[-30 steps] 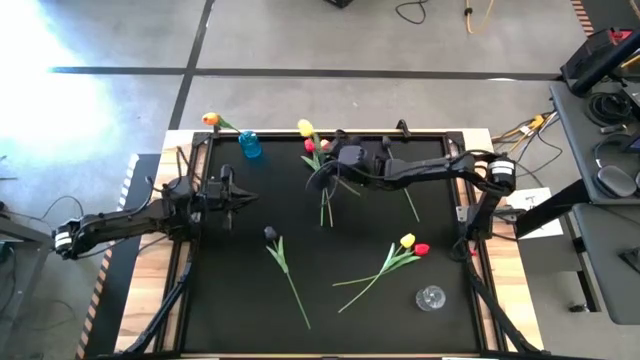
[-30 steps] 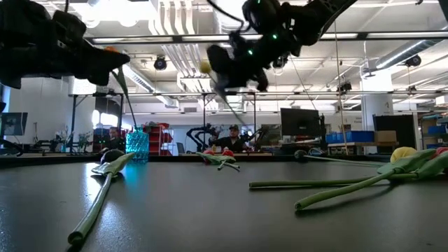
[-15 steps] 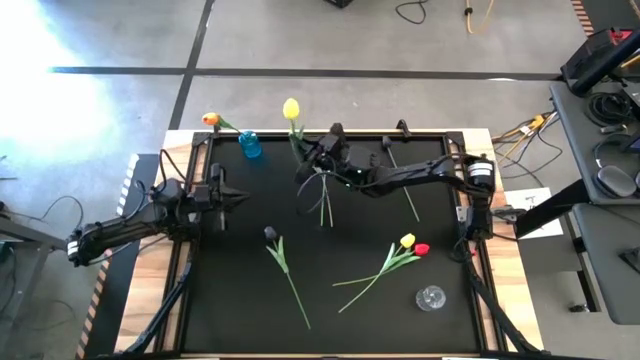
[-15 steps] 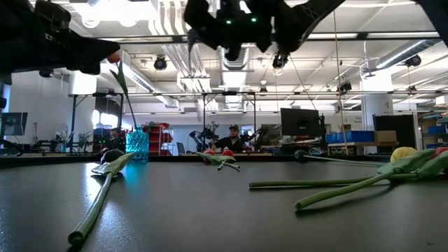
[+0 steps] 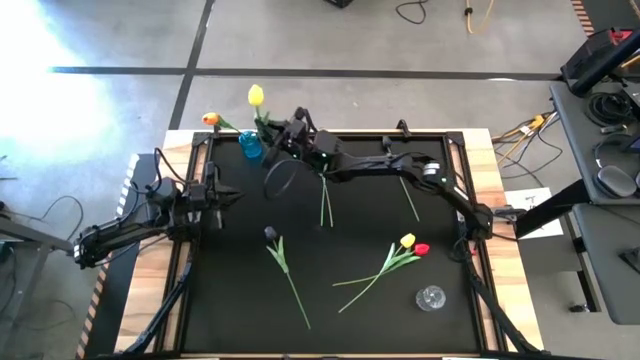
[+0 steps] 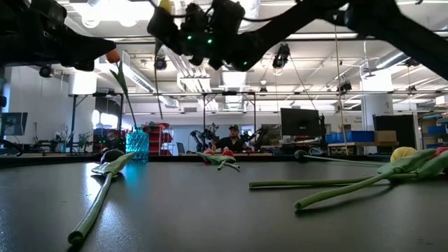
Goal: Sort flowers into vase by color
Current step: Put the top yellow flower into the blue vase
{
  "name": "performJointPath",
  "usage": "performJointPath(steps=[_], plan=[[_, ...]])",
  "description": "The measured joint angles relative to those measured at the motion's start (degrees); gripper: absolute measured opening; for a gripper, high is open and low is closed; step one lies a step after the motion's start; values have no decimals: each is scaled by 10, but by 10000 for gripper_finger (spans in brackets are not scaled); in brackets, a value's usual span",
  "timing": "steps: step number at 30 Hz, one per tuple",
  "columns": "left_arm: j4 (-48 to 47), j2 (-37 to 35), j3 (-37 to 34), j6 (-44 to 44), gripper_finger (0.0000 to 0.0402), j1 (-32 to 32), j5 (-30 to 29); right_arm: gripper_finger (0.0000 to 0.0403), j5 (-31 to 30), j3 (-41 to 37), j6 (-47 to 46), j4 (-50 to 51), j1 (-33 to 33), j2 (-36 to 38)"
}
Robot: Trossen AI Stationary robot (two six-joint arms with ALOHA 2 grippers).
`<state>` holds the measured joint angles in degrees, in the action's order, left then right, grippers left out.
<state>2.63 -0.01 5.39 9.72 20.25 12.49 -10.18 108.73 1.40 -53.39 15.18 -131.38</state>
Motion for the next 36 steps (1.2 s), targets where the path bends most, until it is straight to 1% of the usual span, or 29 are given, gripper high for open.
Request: performJointPath(steps=[1, 4, 12, 15, 22, 27, 36], plan=[[-2, 0, 0, 3, 0, 0, 0, 12, 4, 22, -5, 0, 4, -16], [-1, 0, 0, 3, 0, 0, 0, 12, 41, 94, -38, 1, 19, -64], [-3, 0, 2, 3, 0, 0, 0, 12, 44, 264, -59, 9, 40, -185], [-2, 0, 3, 3, 0, 0, 0, 12, 39, 250, -64, -27, 43, -187], [-1, 0, 3, 3, 0, 0, 0, 12, 36, 262, -64, -30, 47, -186], [0, 0, 3, 3, 0, 0, 0, 12, 37, 263, -57, -76, 47, -185], [3, 1, 3, 3, 0, 0, 1, 12, 36, 263, -83, -99, 62, -193]])
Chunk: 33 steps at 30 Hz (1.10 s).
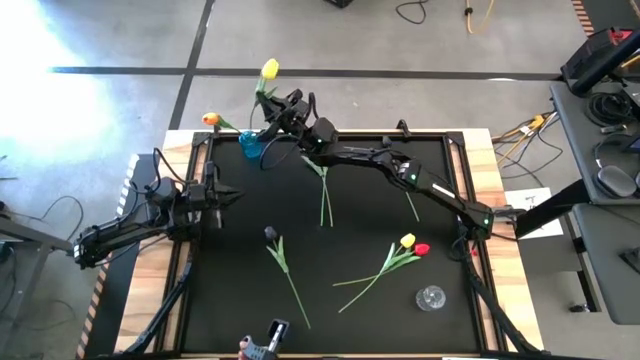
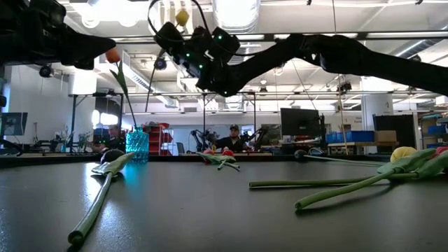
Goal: Sort flowers into vase by color
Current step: Put the top yellow flower into the blue vase
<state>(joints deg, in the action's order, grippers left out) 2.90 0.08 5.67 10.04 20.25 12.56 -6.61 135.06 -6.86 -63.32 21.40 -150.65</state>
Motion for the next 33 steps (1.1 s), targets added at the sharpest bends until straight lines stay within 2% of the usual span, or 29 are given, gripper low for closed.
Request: performJointPath(steps=[9, 33], plan=[[0, 0, 0, 0, 0, 0, 0, 12, -15, -1, -43, -62, 11, -33], [0, 2, -1, -7, 0, 0, 1, 12, -56, -1, -77, -92, 12, -48]])
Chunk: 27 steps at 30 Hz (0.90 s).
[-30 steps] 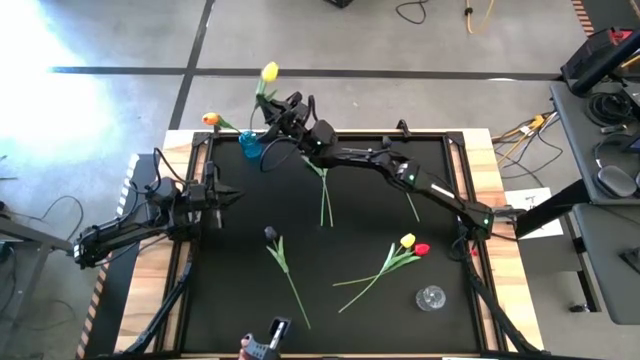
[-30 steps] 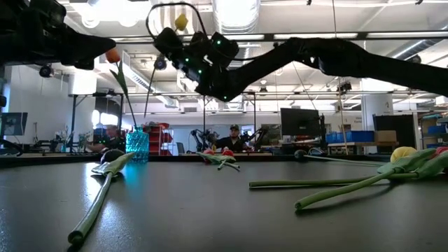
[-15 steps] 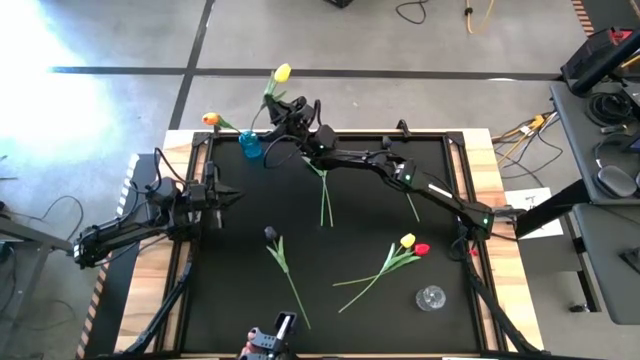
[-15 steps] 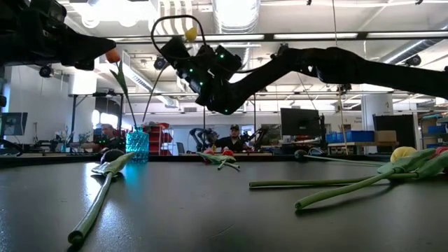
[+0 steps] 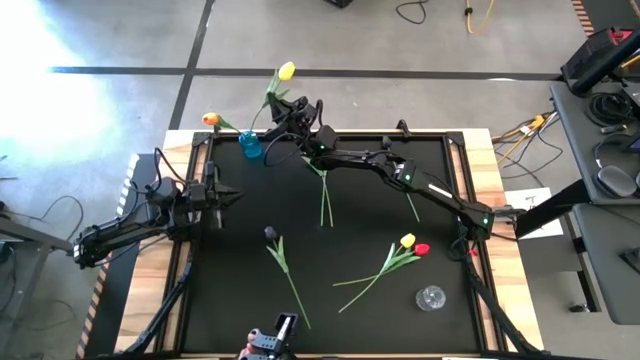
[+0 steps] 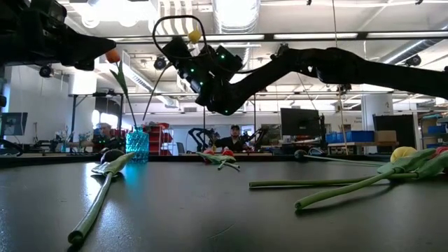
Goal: Sort flowers into vase by color
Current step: Put the top yellow flower into the blue vase
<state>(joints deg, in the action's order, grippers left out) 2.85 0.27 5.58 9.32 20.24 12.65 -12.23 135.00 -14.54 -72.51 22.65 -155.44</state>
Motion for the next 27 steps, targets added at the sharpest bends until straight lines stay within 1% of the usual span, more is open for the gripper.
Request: performJointPath(steps=[13, 27], plan=[[0, 0, 0, -8, 0, 0, -1, 9, -9, 0, -15, 3, -1, -1], [-4, 0, 0, -8, 0, 0, -1, 9, -13, 0, -25, -50, -3, -35]])
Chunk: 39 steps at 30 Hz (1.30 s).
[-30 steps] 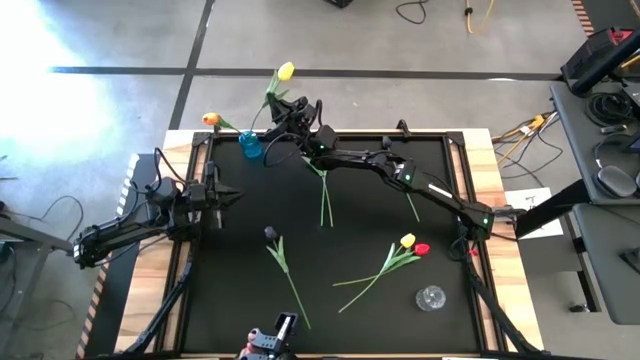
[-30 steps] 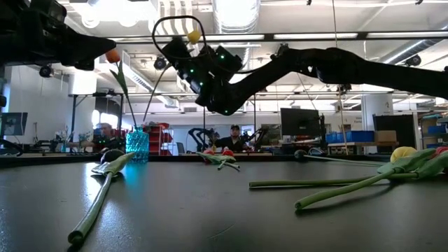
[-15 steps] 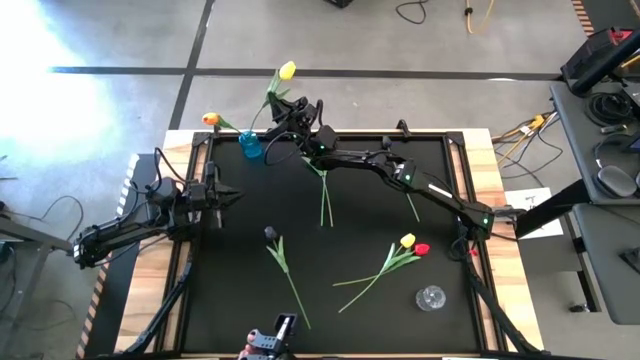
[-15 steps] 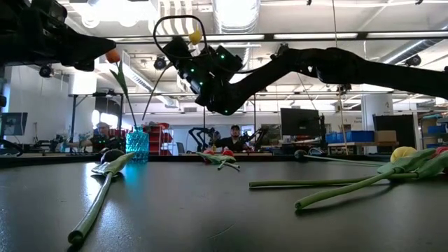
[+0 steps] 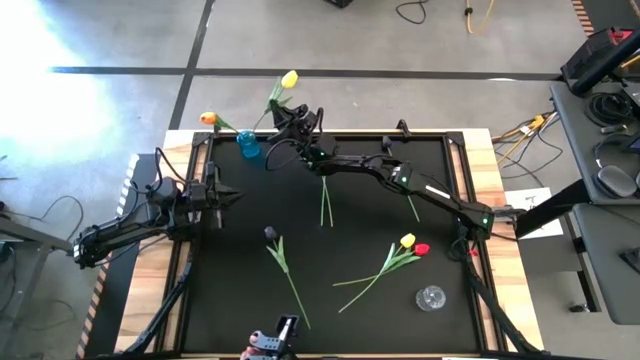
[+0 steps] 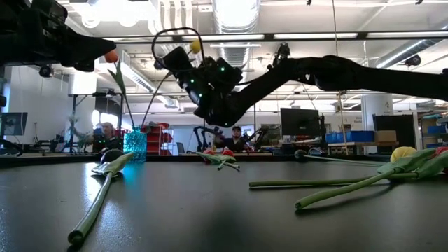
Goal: Sort flowers into vase by color
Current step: Put the top yellow flower into the blue vase
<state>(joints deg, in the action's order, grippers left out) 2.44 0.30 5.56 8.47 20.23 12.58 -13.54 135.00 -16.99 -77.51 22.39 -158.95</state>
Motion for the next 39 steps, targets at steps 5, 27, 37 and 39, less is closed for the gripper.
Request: performJointPath(steps=[5, 27, 37, 39], plan=[[-1, 0, 0, 0, 0, 0, 0, 9, 0, 0, 0, -27, -1, 0], [-12, 0, 0, -9, 0, 0, 0, 9, 45, 0, -53, -28, 1, 4], [-18, 0, 20, -34, 0, 0, -101, 9, 251, 0, -98, 80, -2, 55], [-22, 0, 33, -24, 0, 0, -116, 9, 295, 0, -95, 127, -1, 69]])
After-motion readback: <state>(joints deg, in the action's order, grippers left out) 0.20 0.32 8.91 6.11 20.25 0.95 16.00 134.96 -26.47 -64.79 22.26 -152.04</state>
